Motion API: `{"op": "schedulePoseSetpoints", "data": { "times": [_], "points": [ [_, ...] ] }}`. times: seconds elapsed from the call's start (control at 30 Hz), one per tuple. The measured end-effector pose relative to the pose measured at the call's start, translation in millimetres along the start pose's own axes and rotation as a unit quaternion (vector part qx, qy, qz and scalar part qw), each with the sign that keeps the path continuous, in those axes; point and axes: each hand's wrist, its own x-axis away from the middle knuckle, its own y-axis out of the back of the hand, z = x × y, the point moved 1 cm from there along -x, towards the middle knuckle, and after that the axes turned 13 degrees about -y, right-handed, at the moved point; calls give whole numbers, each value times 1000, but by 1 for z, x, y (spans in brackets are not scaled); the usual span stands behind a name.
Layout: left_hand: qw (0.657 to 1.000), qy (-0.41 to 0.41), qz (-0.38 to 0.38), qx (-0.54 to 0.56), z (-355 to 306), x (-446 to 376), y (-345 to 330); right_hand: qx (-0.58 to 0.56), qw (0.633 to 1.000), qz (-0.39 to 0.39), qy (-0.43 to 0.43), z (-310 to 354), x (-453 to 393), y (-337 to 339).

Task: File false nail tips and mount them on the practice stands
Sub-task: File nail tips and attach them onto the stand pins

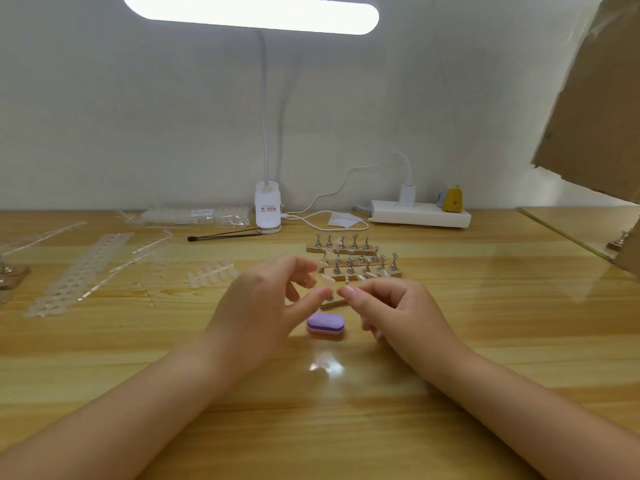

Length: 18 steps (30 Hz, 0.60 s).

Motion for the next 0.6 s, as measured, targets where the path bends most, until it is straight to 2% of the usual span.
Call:
{"op": "schedulePoseSetpoints", "data": {
  "times": [0.13, 0.27, 0.47, 0.6],
  "points": [
    [1000, -18, -4, -5, -5, 5, -7, -44, 997, 52, -43, 0, 1, -4],
    [1000, -12, -11, 11, -5, 6, -9, -67, 994, 36, -73, -2, 0, -6],
    [982, 107, -45, 149, -8, 4, -13, -87, 993, 24, -77, -2, 0, -6],
    [978, 112, -54, 166, -7, 5, -13, -71, 995, 27, -71, -2, 0, -8]
  ]
}}
